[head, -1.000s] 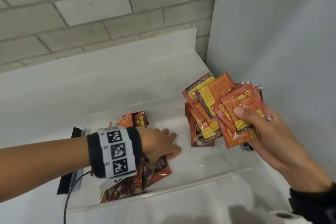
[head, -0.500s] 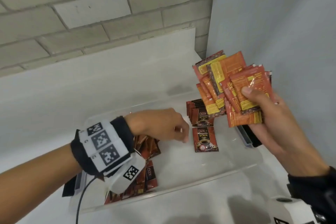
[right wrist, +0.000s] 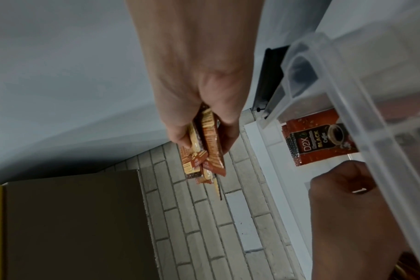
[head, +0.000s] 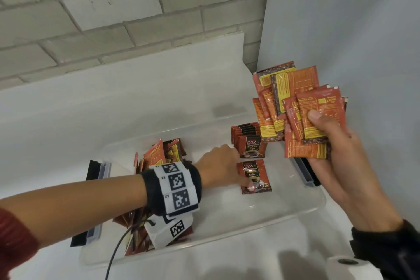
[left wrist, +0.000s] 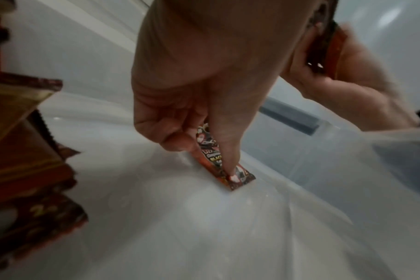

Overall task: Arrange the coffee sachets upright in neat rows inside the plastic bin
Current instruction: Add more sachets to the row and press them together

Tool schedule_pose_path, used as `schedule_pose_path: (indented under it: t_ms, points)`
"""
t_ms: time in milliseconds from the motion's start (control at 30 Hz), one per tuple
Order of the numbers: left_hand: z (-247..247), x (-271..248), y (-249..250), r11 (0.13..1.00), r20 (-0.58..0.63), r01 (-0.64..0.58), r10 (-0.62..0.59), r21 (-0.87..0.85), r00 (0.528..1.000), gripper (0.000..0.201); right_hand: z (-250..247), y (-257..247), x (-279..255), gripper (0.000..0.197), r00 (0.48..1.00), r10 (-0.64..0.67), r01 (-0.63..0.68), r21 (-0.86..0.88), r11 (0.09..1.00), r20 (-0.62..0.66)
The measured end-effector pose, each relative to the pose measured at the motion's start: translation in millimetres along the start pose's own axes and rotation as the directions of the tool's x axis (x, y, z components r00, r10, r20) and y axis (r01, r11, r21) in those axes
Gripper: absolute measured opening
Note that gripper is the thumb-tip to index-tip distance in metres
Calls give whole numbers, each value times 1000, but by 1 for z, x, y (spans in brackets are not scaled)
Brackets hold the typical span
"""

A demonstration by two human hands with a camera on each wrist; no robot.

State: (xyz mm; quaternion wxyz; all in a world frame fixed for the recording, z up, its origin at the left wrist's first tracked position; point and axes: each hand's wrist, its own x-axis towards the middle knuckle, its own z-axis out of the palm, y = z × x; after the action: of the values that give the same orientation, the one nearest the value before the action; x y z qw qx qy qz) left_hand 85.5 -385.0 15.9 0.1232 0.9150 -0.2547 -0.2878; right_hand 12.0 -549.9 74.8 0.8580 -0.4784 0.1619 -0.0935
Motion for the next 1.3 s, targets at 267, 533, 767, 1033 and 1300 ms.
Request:
schedule_pose_path:
  t_ms: [267, 533, 767, 1033, 1300]
  points:
    - [10, -1, 2, 984, 13, -140, 139, 109, 990, 63, -4, 1, 4, 40, 1000, -11, 11, 0, 1000, -4]
    - [-11, 2, 10, 981, -214, -169, 186, 95, 959, 23, -6, -3, 5, 32, 999, -41, 41, 43, 998, -12]
    - [-25, 17, 17, 951, -428, -170, 270, 258, 862, 16, -4, -3, 5, 29, 999, -38, 38, 52, 998, 2]
    - [-24, 23, 13, 943, -470, -102, 250, 318, 846, 30, -6, -2, 5, 39, 1000, -24, 24, 49, 999, 3]
    - [-29, 25, 8, 962, -415, -240, 272, 128, 869, 48, -4, 1, 5, 37, 1000, 8, -8, 19, 1000, 29]
